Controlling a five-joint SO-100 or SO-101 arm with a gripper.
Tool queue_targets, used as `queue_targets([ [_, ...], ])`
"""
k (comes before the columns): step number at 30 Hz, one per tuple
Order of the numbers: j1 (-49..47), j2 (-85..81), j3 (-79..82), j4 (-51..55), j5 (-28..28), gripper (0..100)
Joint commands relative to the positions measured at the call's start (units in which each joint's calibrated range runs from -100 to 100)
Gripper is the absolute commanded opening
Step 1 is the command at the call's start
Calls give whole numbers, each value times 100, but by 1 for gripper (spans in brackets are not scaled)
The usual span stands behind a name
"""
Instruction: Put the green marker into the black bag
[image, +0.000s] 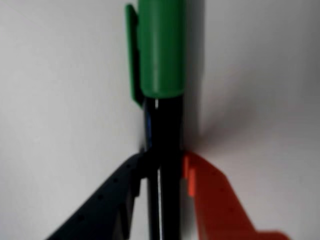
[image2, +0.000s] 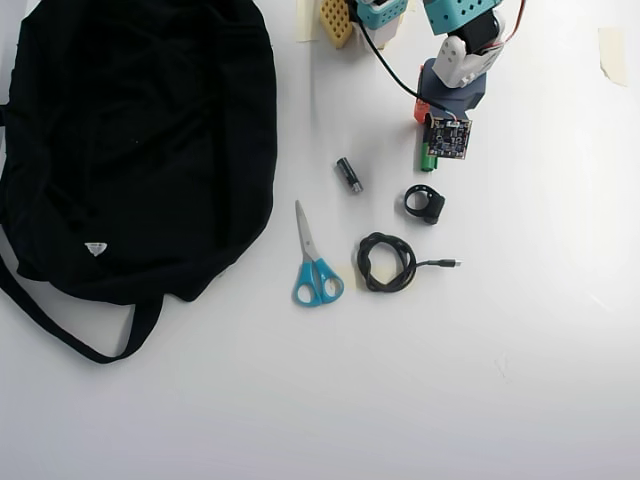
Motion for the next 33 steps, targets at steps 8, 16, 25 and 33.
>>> queue_targets([
  [8, -32, -54, -474, 666, 47, 2],
  [16, -32, -211, -1085, 1433, 68, 2],
  [25, 50, -933, -1202, 1812, 236, 2],
  [33, 416, -991, -1741, 2527, 776, 2],
])
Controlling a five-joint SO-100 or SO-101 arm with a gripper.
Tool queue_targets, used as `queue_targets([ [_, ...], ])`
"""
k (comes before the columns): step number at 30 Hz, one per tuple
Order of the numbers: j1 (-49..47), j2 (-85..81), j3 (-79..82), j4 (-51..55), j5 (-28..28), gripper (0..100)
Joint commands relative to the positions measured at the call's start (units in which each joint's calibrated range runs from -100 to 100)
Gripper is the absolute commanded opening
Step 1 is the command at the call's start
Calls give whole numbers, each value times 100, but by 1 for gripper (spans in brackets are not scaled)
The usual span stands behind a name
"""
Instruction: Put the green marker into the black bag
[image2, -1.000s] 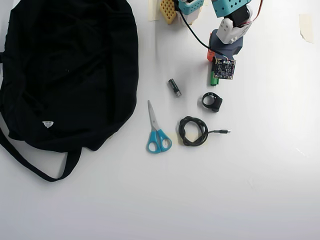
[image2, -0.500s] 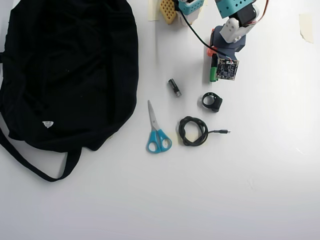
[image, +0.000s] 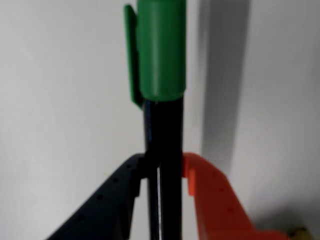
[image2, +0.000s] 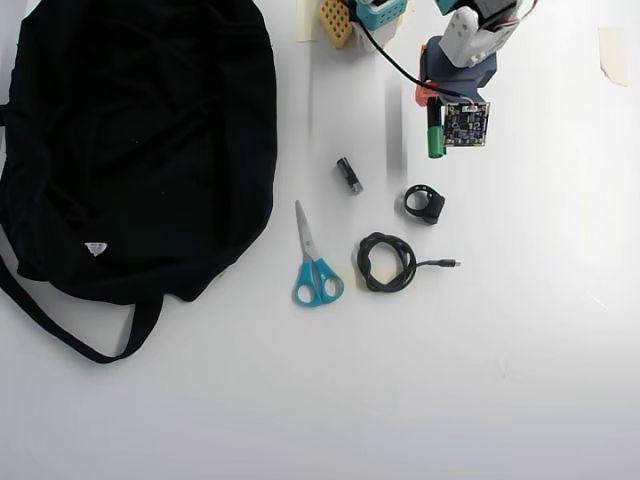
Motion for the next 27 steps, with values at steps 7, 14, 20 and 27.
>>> queue_targets([
  [7, 885, -194, -830, 458, 797, 2],
  [14, 1677, -178, -1064, 492, 1195, 2],
  [20, 2358, -95, -1504, 828, 1426, 2],
  [27, 3360, -86, -1872, 940, 1767, 2],
])
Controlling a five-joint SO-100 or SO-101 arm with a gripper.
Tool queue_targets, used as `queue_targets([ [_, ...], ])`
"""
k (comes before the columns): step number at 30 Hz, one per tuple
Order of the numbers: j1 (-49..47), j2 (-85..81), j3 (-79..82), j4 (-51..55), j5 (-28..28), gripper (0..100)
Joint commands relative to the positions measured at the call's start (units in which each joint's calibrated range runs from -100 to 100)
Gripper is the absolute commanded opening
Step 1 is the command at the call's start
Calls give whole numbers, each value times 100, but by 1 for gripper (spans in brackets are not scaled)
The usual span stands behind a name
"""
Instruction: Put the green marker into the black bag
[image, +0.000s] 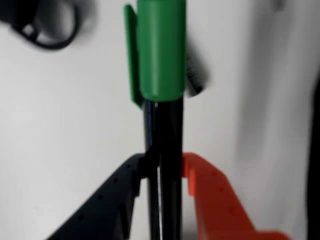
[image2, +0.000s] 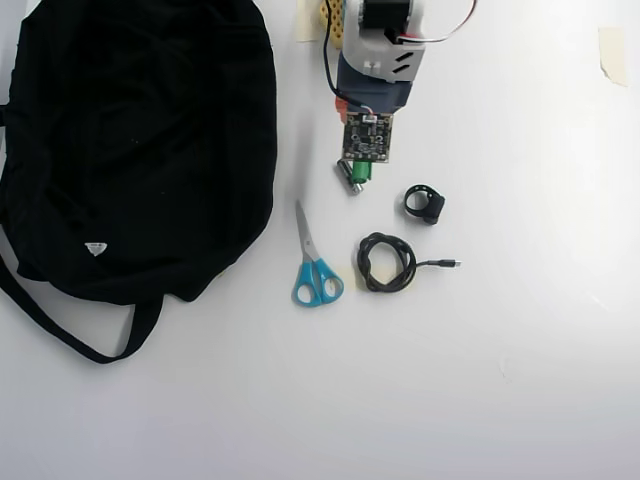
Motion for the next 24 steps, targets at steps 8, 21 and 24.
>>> queue_targets([
  [8, 1677, -78, -464, -5, 291, 2],
  [21, 3644, -28, -904, -82, 239, 2],
  [24, 4152, 262, -931, -228, 223, 2],
])
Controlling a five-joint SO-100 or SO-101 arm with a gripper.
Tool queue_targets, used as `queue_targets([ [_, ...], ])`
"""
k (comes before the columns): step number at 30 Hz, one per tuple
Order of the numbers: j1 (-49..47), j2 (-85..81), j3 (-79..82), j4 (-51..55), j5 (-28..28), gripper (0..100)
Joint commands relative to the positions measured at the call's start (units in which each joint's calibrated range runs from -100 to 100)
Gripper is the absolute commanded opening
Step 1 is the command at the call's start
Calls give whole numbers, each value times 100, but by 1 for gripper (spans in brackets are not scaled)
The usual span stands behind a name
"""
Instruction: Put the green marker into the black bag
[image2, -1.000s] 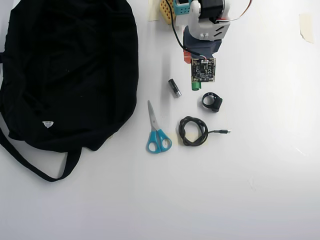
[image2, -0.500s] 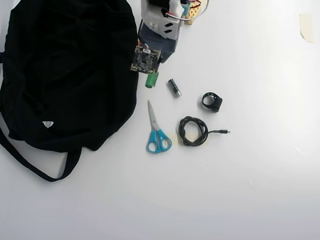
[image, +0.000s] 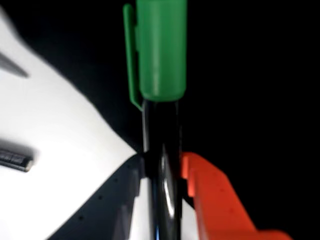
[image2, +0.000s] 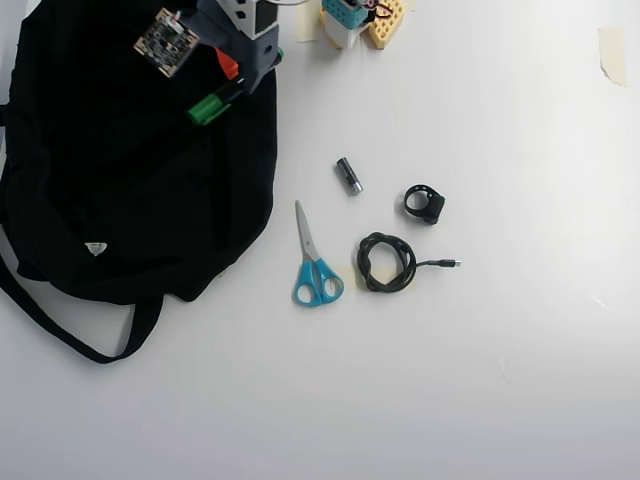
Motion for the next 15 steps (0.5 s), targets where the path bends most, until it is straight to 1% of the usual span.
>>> queue_targets([
  [1, 658, 445, -387, -194, -68, 2],
  [4, 972, 951, -882, -203, -79, 2],
  [6, 1256, 1507, -1618, -203, -58, 2],
  [8, 1556, 2511, -2840, -203, -47, 2],
  [10, 1660, 3673, -4089, -186, -68, 2],
  [12, 1668, 4378, -4736, -186, -84, 2],
  [13, 1668, 4660, -4934, -168, -89, 2],
  [15, 1668, 4719, -4889, -125, -95, 3],
])
